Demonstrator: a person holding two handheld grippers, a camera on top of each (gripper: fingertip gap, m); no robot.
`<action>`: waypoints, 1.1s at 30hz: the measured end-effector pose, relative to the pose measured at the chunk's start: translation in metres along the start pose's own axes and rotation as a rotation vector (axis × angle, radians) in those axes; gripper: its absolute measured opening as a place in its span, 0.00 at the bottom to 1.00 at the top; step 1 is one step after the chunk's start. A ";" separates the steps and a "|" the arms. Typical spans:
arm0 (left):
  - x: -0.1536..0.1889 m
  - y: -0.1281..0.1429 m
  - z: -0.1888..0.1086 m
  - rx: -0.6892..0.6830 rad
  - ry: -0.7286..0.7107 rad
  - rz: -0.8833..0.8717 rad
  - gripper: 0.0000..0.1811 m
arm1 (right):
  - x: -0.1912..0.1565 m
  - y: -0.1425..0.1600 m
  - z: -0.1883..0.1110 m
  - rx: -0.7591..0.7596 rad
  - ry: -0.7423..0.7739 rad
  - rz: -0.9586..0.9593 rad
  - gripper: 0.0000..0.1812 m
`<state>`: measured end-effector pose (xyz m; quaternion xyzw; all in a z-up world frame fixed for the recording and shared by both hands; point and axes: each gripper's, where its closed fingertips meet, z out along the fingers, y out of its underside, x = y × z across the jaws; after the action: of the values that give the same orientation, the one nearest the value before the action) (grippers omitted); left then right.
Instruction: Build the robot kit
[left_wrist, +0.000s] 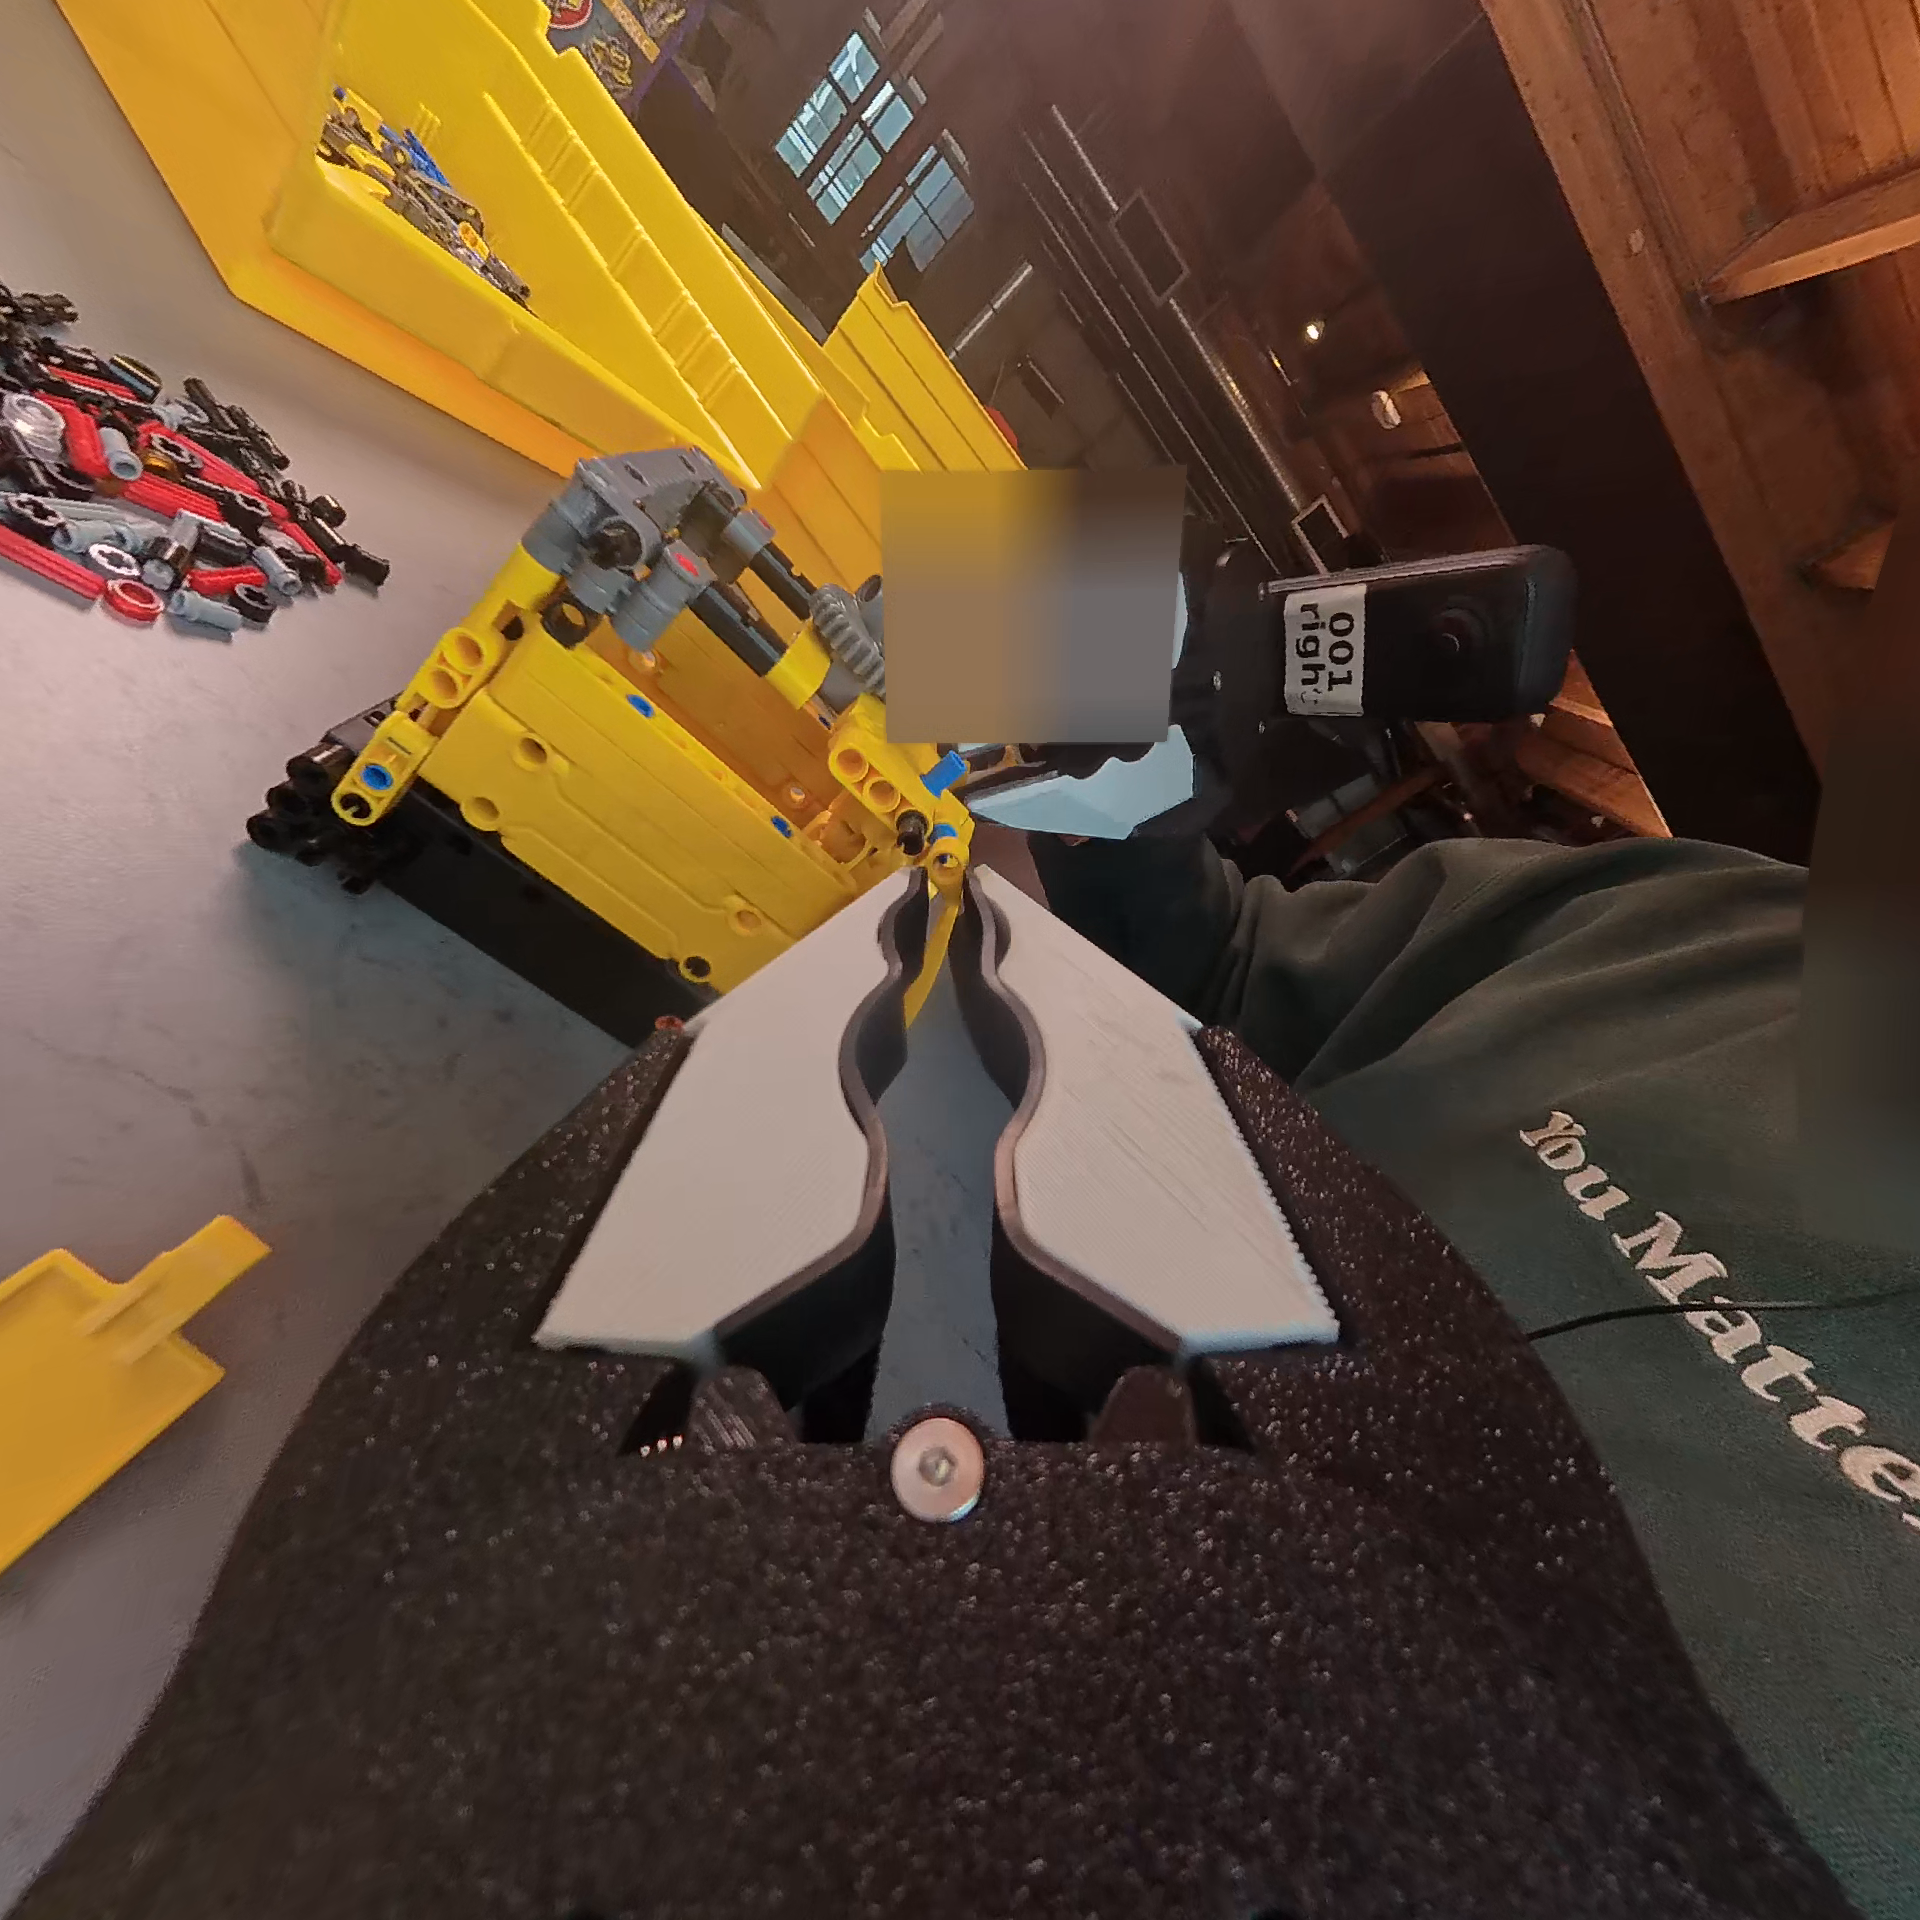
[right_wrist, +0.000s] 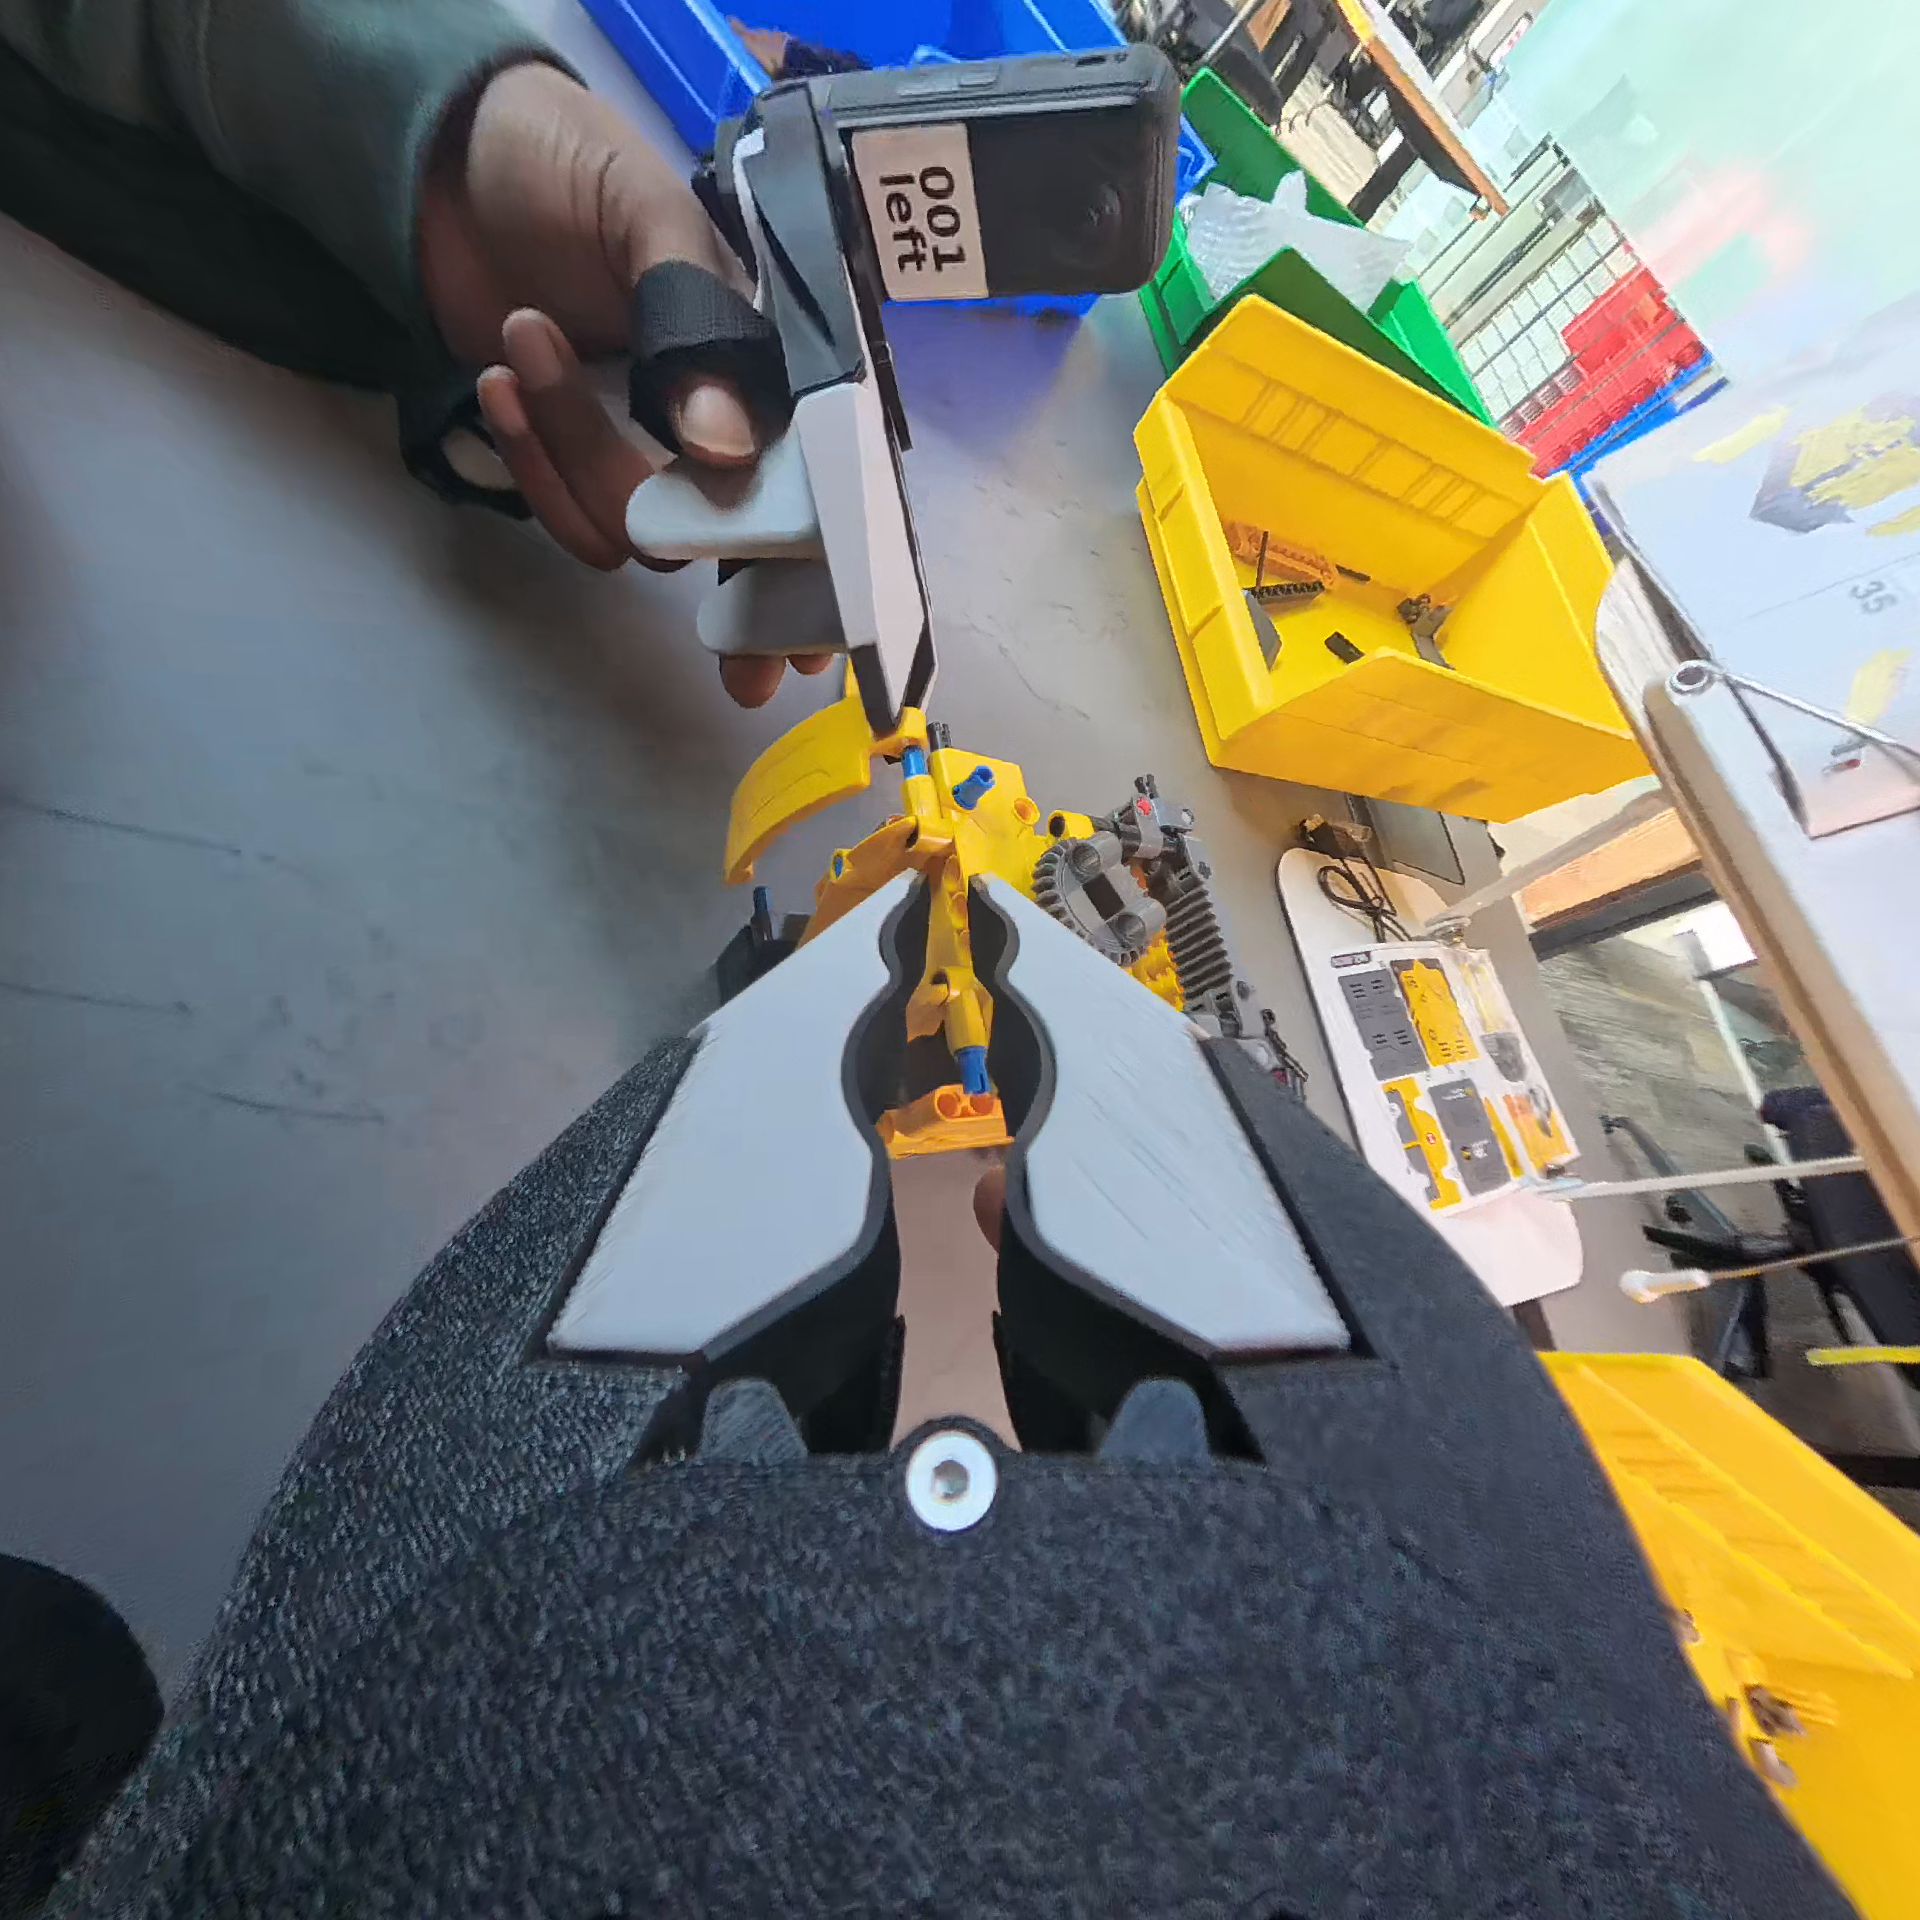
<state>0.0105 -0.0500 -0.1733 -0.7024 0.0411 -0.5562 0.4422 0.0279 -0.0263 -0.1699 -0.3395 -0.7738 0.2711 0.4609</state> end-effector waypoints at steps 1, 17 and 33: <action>-0.001 0.000 0.000 0.001 -0.003 0.000 0.03 | 0.001 0.000 0.000 -0.016 0.007 -0.035 0.04; 0.000 0.001 0.004 0.020 -0.001 0.021 0.03 | -0.003 -0.001 0.006 -0.021 -0.002 -0.337 0.06; 0.000 0.003 -0.003 -0.285 -0.098 0.265 0.04 | -0.008 -0.008 0.011 -0.003 -0.036 -0.436 0.05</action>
<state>0.0093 -0.0536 -0.1756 -0.7725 0.1901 -0.4468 0.4092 0.0182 -0.0382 -0.1731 -0.1598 -0.8375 0.1702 0.4941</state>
